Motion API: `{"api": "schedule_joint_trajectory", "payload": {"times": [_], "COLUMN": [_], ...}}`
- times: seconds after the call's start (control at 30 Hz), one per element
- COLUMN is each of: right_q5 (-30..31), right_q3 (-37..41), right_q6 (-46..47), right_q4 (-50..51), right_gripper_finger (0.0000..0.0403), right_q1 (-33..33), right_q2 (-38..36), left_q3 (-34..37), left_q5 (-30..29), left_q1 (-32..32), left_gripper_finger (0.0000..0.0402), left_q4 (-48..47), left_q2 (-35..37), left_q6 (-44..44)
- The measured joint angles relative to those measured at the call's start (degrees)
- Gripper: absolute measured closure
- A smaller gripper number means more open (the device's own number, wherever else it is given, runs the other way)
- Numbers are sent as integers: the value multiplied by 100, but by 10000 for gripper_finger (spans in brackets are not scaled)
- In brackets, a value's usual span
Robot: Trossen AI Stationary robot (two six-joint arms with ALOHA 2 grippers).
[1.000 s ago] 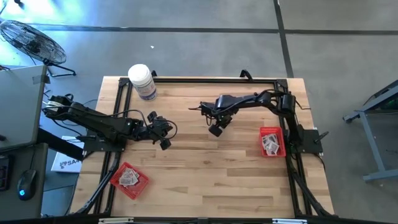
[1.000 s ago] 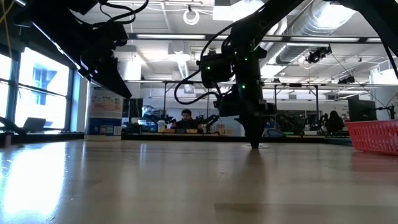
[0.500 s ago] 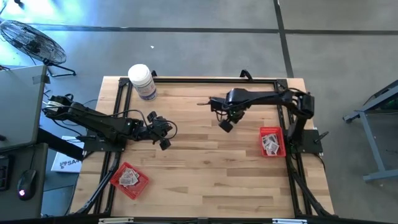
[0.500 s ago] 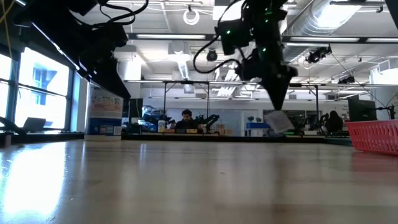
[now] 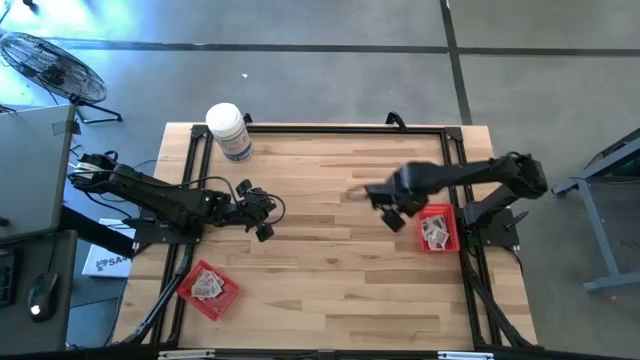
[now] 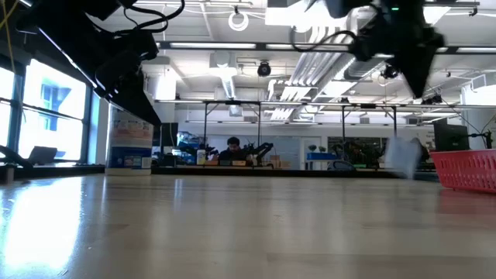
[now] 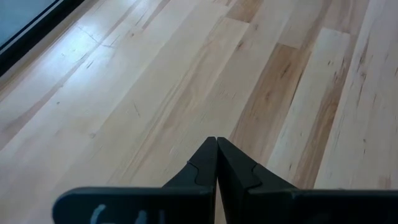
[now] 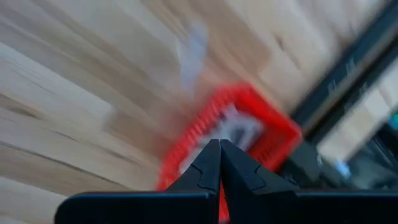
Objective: Pick & Place First Aid Supplies
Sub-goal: Put the towelette pack into the right red bin
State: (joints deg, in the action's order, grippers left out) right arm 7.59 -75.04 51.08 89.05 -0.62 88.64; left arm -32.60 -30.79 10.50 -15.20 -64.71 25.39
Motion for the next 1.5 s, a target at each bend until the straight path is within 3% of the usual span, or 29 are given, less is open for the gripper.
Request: {"api": "schedule_joint_trajectory", "payload": {"times": [0.3,0.53,0.8,1.07,1.5], "right_q5": [-385,108,-181,-381,-473], "right_q3": [2136,2526,2495,2495,2495], "right_q6": [1602,1191,-112,-1134,-2284], "right_q4": [-183,-1713,-3863,-3907,-3904], "right_gripper_finger": [402,399,381,327,323], "right_q1": [917,1169,901,275,-140], "right_q2": [-1377,-1836,-1308,-203,441], "left_q3": [-2,-2,-2,-2,-2], "left_q5": [-1,-23,17,145,145], "left_q1": [0,0,0,0,0], "left_gripper_finger": [401,401,401,401,401], "left_q4": [78,437,467,378,323], "left_q2": [2,2,2,2,2], "left_q6": [0,0,0,-75,-109]}}
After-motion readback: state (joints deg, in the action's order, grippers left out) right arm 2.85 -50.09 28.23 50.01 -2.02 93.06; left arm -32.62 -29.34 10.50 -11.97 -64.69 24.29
